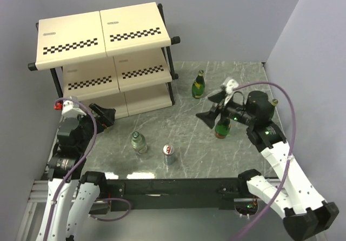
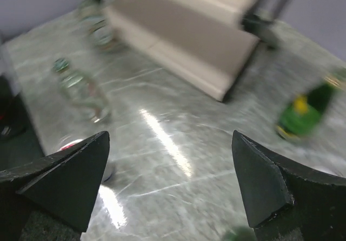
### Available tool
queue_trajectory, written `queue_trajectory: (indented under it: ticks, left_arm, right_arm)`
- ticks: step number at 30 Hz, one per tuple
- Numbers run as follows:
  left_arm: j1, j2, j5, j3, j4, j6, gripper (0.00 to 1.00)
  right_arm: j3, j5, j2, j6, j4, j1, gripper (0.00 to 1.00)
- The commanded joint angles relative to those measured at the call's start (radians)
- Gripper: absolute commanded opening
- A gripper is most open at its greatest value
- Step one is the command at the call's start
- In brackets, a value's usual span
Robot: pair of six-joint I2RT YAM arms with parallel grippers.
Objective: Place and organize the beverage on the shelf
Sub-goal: Pick up the drink from the center of the board.
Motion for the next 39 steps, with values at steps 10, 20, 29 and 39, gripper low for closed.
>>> queue_trajectory:
  ticks: [10,20,29,39]
  left_arm:
    - [0.003,0.114,-0.255,0.011,-0.067,-0.055,1.00]
    - [0.003,0.076,-0.342,-0.160,0.167,-0.046,1.00]
    - [0.003,0.085,-0.387,-0.260,0.342,0.020,0.97]
    - [0.003,0.162,-0.378,-0.300,0.486,0.145,0.86]
  right_arm:
    - [0.057,-0.006,0.110,-0.200,-0.156,0.111,1.00]
    - [0.001,-0.010,0.041,-0.221,-0.105,0.091,1.00]
    - [-0.008,-0.099,0.044,-0.238,-0.118,0.028,1.00]
    - [-0.012,-0.129,0.033,-0.244,-0.118,0.015,1.00]
